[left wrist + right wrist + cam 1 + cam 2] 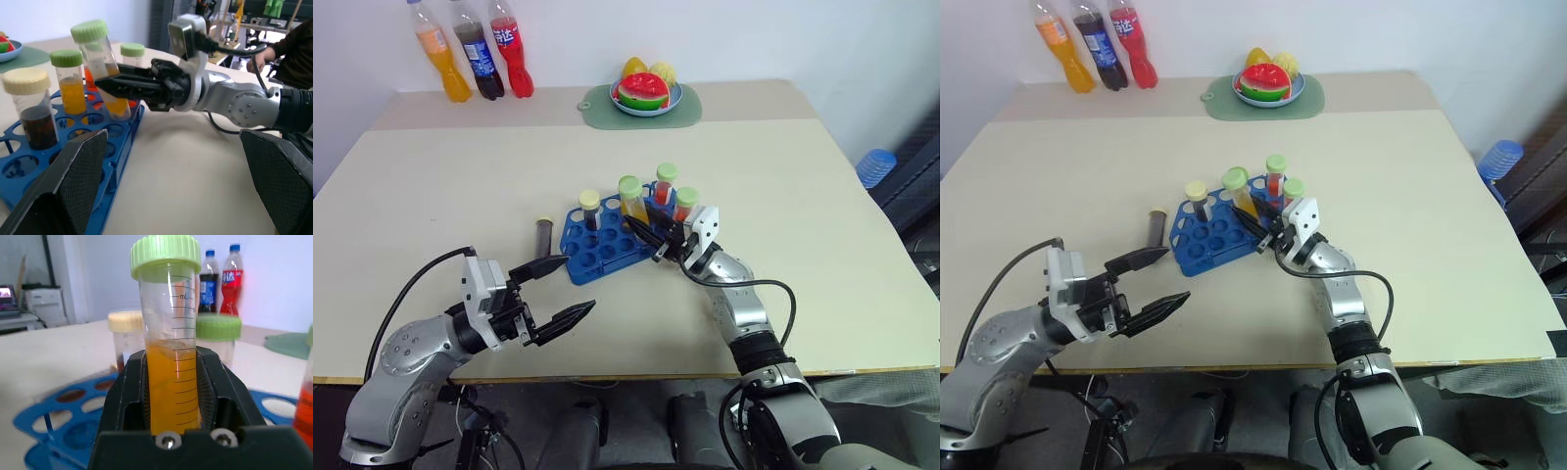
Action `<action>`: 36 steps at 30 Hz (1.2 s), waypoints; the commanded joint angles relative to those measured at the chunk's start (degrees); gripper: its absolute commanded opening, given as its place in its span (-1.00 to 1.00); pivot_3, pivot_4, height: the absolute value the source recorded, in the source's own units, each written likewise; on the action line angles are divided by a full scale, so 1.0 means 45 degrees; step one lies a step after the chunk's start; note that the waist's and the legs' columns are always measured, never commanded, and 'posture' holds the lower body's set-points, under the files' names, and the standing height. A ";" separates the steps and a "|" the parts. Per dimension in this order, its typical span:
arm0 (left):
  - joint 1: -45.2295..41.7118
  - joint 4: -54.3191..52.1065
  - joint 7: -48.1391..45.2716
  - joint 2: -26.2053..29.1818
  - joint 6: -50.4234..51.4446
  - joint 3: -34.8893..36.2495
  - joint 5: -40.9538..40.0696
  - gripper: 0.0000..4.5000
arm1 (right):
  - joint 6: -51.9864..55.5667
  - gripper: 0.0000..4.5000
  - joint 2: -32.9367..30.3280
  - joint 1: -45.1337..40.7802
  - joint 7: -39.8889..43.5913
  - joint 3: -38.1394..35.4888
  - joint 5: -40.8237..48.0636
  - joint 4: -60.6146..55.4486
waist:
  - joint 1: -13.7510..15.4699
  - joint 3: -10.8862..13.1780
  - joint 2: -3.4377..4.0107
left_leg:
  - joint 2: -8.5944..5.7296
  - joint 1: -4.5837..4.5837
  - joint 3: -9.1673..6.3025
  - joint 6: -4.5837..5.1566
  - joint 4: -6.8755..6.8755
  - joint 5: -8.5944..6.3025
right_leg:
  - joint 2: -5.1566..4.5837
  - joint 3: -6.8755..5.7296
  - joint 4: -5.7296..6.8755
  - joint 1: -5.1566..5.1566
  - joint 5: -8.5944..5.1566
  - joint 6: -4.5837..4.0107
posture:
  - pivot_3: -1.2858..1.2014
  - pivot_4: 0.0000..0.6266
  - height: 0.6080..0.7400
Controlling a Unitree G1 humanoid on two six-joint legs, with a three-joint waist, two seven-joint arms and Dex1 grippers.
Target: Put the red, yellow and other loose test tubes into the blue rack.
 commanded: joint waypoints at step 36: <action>-0.3743 0.2704 0.9099 -0.2520 0.1833 0.1908 0.1357 1.00 | 0.1308 0.63 -0.3243 0.2996 0.0488 -0.0365 0.0613 -0.5545 | 0.0087 -0.0010 0.0003 | -0.0007 0.0033 0.0002 -0.0004 -0.0004 0.0002 | 0.0007 0.0002 -0.0006 0.0033 0.0001 -0.0003 | 0.03 -0.52 1.00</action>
